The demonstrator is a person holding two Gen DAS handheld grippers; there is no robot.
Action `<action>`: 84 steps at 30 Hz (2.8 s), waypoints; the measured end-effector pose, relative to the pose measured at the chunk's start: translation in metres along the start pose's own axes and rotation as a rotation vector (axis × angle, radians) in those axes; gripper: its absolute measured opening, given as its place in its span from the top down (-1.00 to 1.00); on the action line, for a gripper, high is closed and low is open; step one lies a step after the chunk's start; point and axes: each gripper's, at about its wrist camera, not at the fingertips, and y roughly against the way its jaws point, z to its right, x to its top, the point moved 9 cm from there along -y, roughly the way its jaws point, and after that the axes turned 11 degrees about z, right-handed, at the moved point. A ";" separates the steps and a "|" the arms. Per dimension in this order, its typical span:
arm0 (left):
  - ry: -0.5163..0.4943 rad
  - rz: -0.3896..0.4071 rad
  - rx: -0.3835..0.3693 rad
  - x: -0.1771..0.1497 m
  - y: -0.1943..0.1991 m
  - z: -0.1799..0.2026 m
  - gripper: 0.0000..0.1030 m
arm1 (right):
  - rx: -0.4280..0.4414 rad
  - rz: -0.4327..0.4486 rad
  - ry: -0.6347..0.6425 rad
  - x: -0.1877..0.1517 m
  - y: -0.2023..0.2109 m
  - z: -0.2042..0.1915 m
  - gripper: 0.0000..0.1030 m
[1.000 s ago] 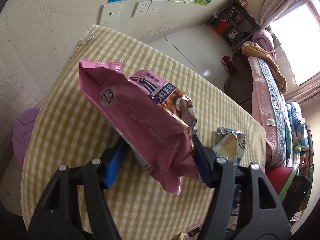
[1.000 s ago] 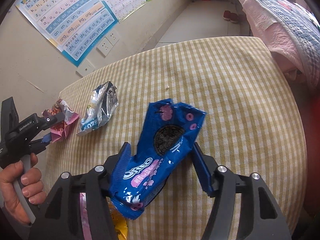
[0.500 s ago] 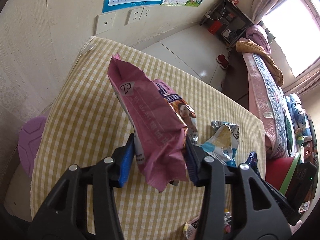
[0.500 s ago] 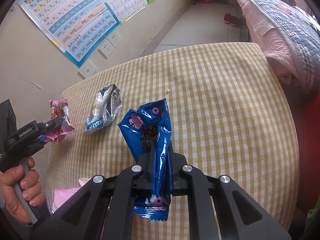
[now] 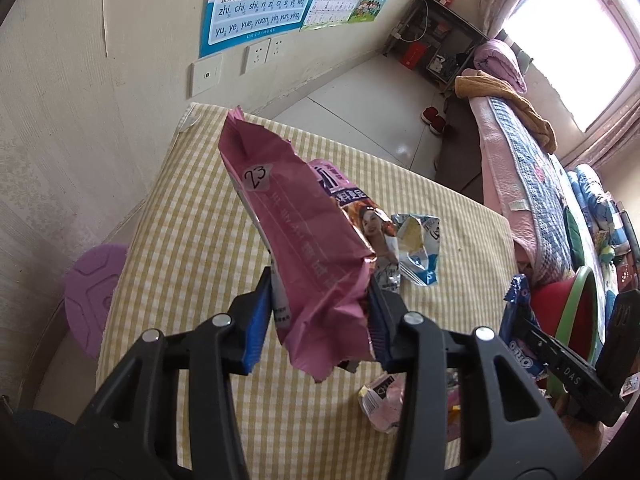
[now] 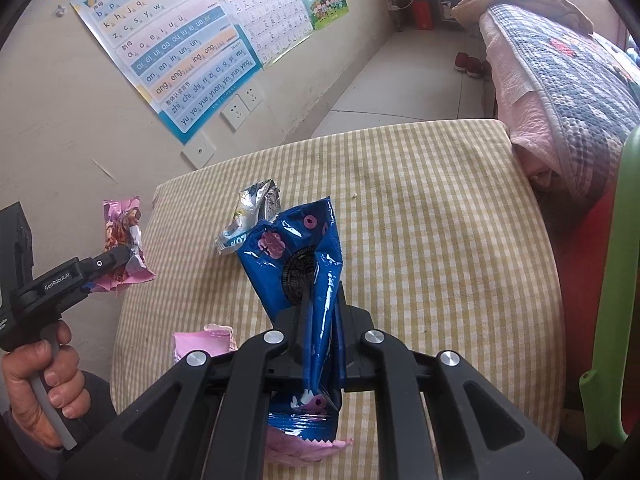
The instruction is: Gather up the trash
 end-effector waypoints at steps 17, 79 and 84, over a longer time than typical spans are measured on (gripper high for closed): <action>-0.129 0.032 -0.098 -0.027 0.067 0.075 0.20 | -0.008 0.118 -0.043 -0.005 0.087 0.005 0.84; -0.604 -0.129 -0.475 -0.138 0.023 0.404 0.19 | -0.296 0.368 -0.322 0.006 0.215 0.263 0.78; -0.615 -0.150 -0.469 -0.144 0.011 0.411 0.16 | -0.299 0.350 -0.334 0.000 0.208 0.271 0.76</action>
